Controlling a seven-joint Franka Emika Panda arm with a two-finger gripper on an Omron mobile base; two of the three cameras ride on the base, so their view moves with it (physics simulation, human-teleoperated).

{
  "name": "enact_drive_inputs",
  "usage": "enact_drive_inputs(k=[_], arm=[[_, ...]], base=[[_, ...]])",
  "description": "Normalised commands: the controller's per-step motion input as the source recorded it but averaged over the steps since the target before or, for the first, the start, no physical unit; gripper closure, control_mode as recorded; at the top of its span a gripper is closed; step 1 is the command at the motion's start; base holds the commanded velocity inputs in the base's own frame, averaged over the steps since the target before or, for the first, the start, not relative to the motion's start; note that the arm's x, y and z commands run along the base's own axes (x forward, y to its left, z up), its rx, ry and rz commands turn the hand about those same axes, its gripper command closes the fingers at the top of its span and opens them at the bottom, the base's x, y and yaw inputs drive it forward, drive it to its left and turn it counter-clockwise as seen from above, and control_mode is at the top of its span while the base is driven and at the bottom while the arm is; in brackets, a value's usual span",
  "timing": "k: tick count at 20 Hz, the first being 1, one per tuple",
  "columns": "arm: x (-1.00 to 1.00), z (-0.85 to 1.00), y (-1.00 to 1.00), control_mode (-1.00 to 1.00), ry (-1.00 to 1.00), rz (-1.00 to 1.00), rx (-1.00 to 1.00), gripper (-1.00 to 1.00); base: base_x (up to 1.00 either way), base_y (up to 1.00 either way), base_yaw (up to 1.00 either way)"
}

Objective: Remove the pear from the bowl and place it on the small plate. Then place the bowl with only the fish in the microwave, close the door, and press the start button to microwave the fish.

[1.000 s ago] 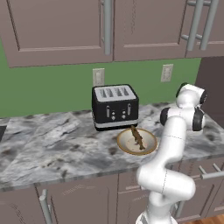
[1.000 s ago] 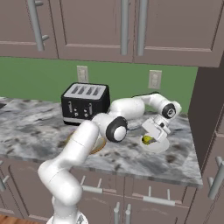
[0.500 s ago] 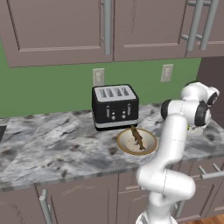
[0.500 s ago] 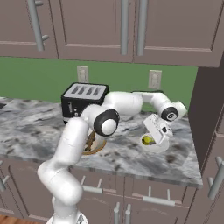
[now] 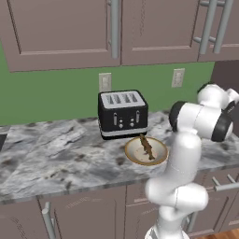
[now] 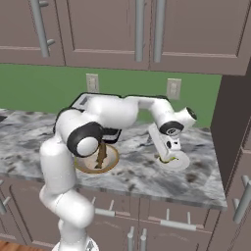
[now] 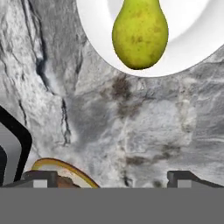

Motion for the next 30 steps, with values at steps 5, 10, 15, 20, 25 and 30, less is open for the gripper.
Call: enact_drive_inputs(k=[5, 10, 15, 20, 25, 30], arm=[[-0.68, 0.76, 0.83, -1.00, -0.18, -0.01, -0.26, -1.00], [-0.59, 0.21, 0.95, -1.00, -0.01, 0.03, -0.29, -1.00], [-0.71, 0.16, 0.93, -1.00, 0.02, 0.09, -0.28, -1.00], [-0.89, 0.56, 0.83, -1.00, 0.03, 0.15, -0.20, -1.00], [-0.48, 0.41, 0.91, -1.00, 0.17, 0.17, -0.20, -1.00], [0.01, -0.26, 0.68, -1.00, 0.25, 0.07, -0.18, -1.00]], base=[[0.00, 0.00, 0.00], [0.00, 0.00, 0.00], [0.00, 0.00, 0.00], [0.00, 0.00, 0.00], [0.00, 0.00, 0.00], [0.00, 0.00, 0.00]])
